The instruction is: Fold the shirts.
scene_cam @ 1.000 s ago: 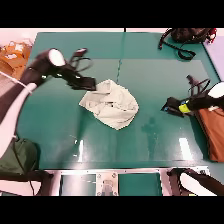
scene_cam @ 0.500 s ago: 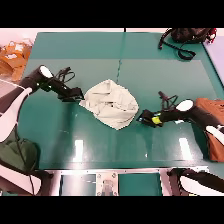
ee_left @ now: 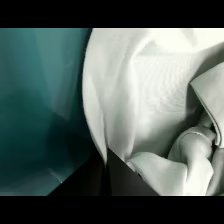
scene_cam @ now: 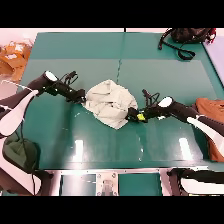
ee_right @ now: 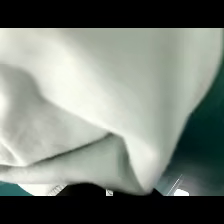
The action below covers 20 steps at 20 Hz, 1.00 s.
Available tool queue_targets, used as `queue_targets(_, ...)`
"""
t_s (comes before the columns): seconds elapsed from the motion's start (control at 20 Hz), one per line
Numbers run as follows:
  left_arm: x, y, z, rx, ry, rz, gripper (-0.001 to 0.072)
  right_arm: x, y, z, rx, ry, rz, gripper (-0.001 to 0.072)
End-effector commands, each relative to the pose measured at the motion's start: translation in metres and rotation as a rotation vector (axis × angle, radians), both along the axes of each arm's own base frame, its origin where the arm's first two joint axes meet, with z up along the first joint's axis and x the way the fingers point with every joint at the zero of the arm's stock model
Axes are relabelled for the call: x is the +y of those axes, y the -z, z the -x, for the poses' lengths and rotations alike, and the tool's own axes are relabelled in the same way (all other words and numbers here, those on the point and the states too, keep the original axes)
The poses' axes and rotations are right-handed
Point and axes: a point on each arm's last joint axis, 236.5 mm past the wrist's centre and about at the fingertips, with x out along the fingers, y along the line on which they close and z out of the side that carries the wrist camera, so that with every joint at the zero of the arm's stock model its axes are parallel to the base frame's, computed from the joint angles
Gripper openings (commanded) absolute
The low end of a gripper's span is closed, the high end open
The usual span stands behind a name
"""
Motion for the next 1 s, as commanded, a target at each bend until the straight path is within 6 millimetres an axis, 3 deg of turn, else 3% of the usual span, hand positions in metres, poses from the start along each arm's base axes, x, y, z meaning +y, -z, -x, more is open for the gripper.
queue_targets(0.0, 0.02, -0.01, 0.0, 0.008, 0.05, -0.042, 0.0018, -0.01, -0.008, -0.009, -0.02, -0.055, 0.008, 0.0024)
queue_targets(0.15, 0.073, -0.027, 0.004, 0.045, 0.044, -0.169, 0.0018, -0.06, -0.022, -0.011, 0.012, -0.066, 0.066, 0.0022)
queue_targets(0.3, 0.127, -0.054, 0.008, 0.025, -0.012, -0.291, 0.0018, -0.127, -0.043, -0.017, -0.013, -0.006, 0.177, 0.0022)
queue_targets(0.4, 0.14, -0.078, 0.01, -0.004, -0.044, -0.291, 0.0018, -0.152, -0.06, -0.022, -0.057, 0.053, 0.195, 0.0022)
queue_targets(0.55, 0.142, -0.123, 0.008, -0.116, -0.067, -0.303, 0.0018, -0.169, -0.092, -0.032, -0.149, 0.098, 0.216, 0.0022)
queue_targets(0.65, 0.143, -0.167, 0.009, -0.234, -0.092, -0.313, 0.0018, -0.178, -0.129, -0.04, -0.218, 0.104, 0.228, 0.0022)
queue_targets(0.75, 0.143, -0.221, 0.014, -0.379, -0.131, -0.324, 0.0018, -0.18, -0.181, -0.048, -0.316, 0.092, 0.236, 0.0022)
queue_targets(0.95, 0.143, -0.35, 0.051, -0.713, -0.201, -0.355, 0.0018, -0.178, -0.317, -0.052, -0.604, 0.122, 0.268, 0.0022)
